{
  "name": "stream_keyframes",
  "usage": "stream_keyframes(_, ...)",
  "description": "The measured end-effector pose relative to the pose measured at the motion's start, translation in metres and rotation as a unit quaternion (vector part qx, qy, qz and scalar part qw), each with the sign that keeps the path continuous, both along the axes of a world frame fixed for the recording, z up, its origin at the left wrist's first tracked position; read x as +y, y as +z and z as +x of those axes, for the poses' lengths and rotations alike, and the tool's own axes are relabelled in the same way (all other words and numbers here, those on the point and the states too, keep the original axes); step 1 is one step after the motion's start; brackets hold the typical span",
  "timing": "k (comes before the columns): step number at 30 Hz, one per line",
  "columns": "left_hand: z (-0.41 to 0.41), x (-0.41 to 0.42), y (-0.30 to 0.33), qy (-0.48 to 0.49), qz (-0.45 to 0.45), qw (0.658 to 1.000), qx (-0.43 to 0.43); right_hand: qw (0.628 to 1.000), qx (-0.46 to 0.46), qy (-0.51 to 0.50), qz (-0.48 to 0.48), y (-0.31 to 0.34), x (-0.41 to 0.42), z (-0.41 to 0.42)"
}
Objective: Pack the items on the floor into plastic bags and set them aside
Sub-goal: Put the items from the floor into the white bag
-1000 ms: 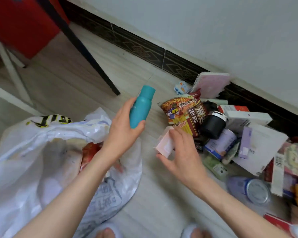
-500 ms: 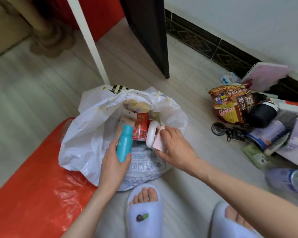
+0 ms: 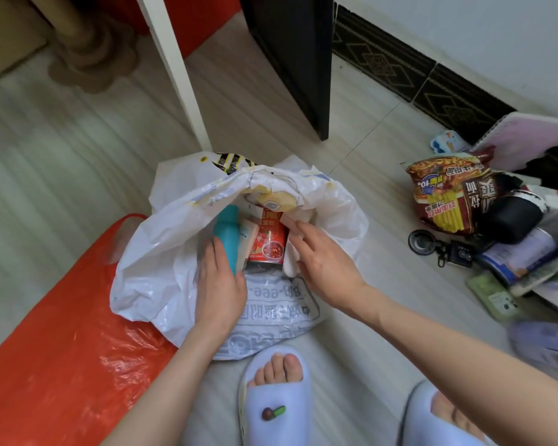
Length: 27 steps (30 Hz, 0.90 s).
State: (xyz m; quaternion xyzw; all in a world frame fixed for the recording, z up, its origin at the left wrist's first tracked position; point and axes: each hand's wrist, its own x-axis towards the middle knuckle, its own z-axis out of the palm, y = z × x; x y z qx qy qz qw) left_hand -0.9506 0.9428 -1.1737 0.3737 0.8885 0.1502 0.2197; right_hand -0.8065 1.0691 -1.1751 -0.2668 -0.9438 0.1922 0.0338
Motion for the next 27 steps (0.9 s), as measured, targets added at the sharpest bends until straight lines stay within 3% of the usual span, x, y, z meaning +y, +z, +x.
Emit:
stream_keyframes(5, 0.02, -0.001, 0.016, -0.124, 0.029, 0.992, -0.005, 0.999, -0.015, -0.027, -0.007, 0.017, -0.01, 0.033)
stream_keyframes(13, 0.095, 0.031, 0.022, -0.334, 0.074, 0.939, -0.018, 0.975, -0.032, -0.218, 0.014, 0.043, 0.008, 0.156)
stream_keyframes(16, 0.121, 0.07, 0.022, -0.353, 0.075, 0.932, -0.03, 0.938, -0.009, -0.343, 0.04, 0.059, 0.035, 0.205)
stream_keyframes(19, 0.14, 0.124, 0.019, -0.313, 0.069, 0.943, -0.09, 0.907, 0.021, -0.417, 0.046, 0.072, 0.067, 0.239)
stream_keyframes(22, 0.152, 0.178, 0.011, -0.283, 0.059, 0.952, -0.105, 0.913, -0.011, -0.408, -0.009, 0.074, 0.097, 0.247)
stream_keyframes(27, 0.167, 0.236, 0.002, -0.352, 0.105, 0.93, 0.029, 0.928, -0.096, -0.348, -0.091, 0.055, 0.144, 0.233)
